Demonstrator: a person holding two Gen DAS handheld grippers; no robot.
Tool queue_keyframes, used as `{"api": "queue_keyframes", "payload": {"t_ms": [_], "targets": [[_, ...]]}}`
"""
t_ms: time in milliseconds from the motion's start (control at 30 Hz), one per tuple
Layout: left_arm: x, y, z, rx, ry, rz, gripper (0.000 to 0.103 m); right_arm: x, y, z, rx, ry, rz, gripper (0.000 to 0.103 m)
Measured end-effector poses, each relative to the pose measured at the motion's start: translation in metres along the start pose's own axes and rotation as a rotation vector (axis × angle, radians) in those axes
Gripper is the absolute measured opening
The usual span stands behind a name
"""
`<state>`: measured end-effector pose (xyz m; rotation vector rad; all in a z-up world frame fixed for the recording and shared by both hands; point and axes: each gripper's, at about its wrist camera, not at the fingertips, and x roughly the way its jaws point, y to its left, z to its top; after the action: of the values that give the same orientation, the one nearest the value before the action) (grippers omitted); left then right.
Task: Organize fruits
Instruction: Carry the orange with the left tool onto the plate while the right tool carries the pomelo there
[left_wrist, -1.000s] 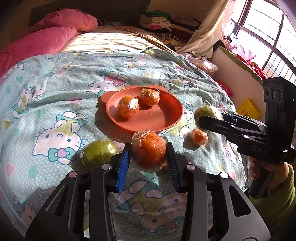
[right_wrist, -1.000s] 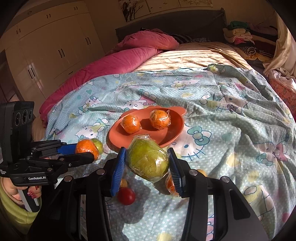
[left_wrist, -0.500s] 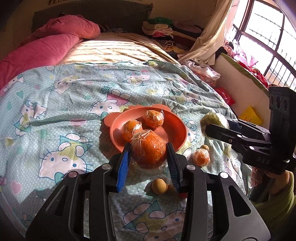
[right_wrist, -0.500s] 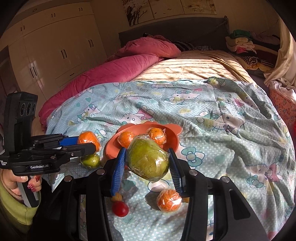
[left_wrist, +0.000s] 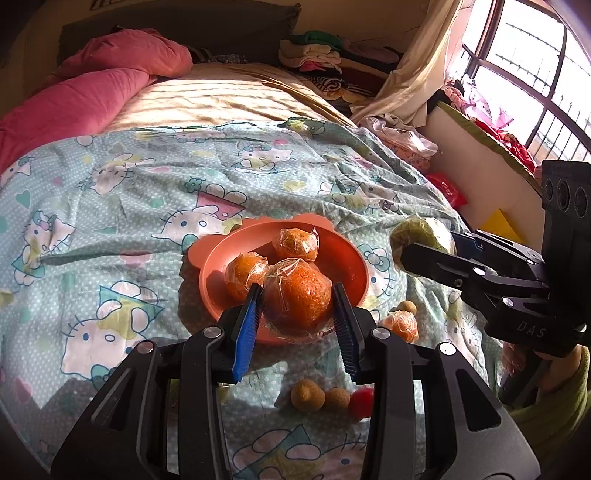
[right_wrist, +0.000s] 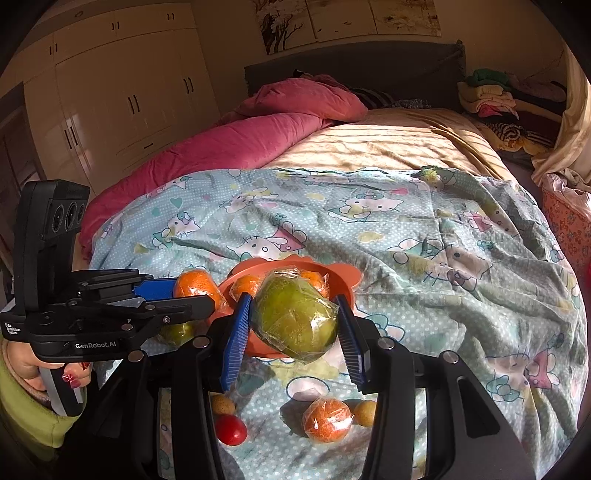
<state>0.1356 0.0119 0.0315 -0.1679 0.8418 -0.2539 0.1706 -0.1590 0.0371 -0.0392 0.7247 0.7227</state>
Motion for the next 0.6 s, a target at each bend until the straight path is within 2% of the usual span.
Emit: {"api": "queue_keyframes", "payload": {"t_ms": [600], "targets": [[0.027,0.002,-0.005,-0.008,0.041,0.0,0.03,0.015,-0.011,0.013,-0.037,0.015,-0.011,0.044]]}}
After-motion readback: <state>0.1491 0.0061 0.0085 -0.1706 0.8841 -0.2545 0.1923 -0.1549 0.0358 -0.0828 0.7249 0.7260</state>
